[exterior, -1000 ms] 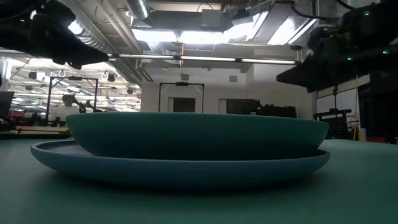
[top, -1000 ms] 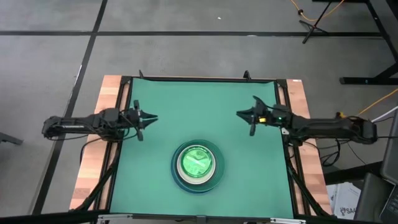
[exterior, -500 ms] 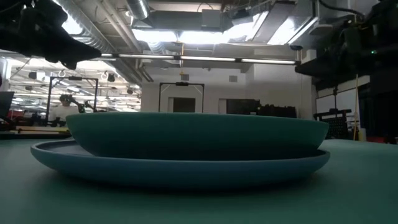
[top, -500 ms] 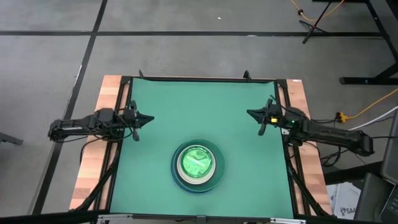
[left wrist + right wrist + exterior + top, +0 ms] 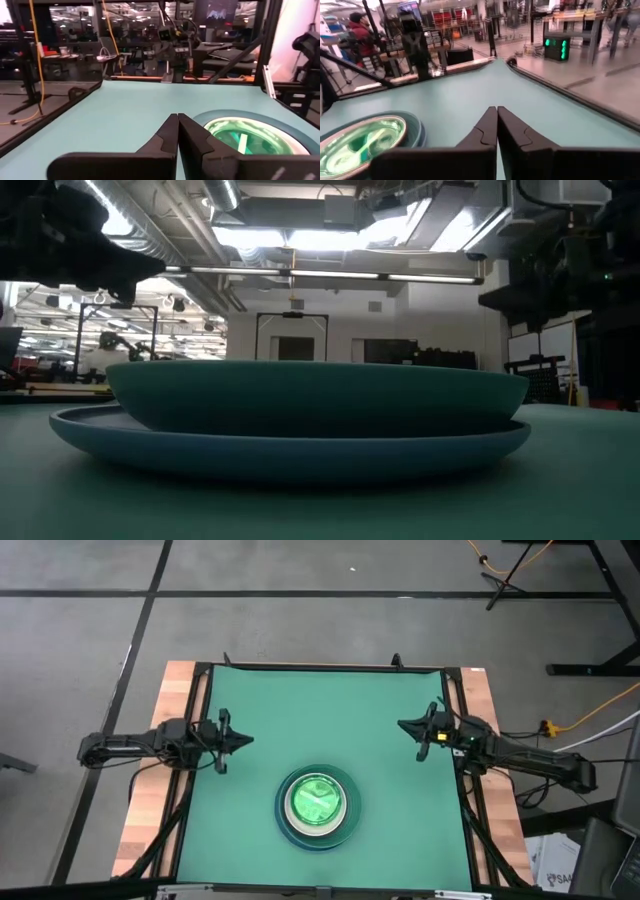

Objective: Stack plastic plates
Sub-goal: Return to Home Position

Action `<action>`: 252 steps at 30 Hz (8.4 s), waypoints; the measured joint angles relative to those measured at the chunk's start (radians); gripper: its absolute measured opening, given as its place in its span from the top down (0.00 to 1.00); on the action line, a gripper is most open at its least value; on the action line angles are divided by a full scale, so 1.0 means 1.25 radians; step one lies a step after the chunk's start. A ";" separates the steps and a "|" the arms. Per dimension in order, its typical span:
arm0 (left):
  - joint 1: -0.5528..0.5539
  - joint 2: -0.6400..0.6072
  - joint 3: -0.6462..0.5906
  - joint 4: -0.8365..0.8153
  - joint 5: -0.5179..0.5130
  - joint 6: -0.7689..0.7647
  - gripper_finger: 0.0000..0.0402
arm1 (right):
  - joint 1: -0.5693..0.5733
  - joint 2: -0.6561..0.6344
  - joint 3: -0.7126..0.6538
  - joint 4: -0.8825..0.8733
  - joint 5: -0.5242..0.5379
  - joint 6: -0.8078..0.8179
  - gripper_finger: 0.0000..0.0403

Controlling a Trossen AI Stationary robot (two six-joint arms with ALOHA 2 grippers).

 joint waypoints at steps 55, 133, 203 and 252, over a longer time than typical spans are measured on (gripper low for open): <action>0.001 0.003 0.000 0.000 -0.012 0.001 0.99 | 0.000 -0.173 -0.004 -0.143 -0.054 0.017 0.99; 0.000 0.003 0.000 0.000 -0.012 0.001 0.99 | 0.000 -0.173 -0.004 -0.144 -0.054 0.017 0.99; 0.000 0.004 0.000 0.000 -0.012 0.001 0.99 | 0.000 -0.173 -0.004 -0.144 -0.054 0.017 0.99; 0.000 0.003 0.000 0.000 -0.012 0.001 0.99 | 0.000 -0.173 -0.005 -0.144 -0.054 0.017 0.99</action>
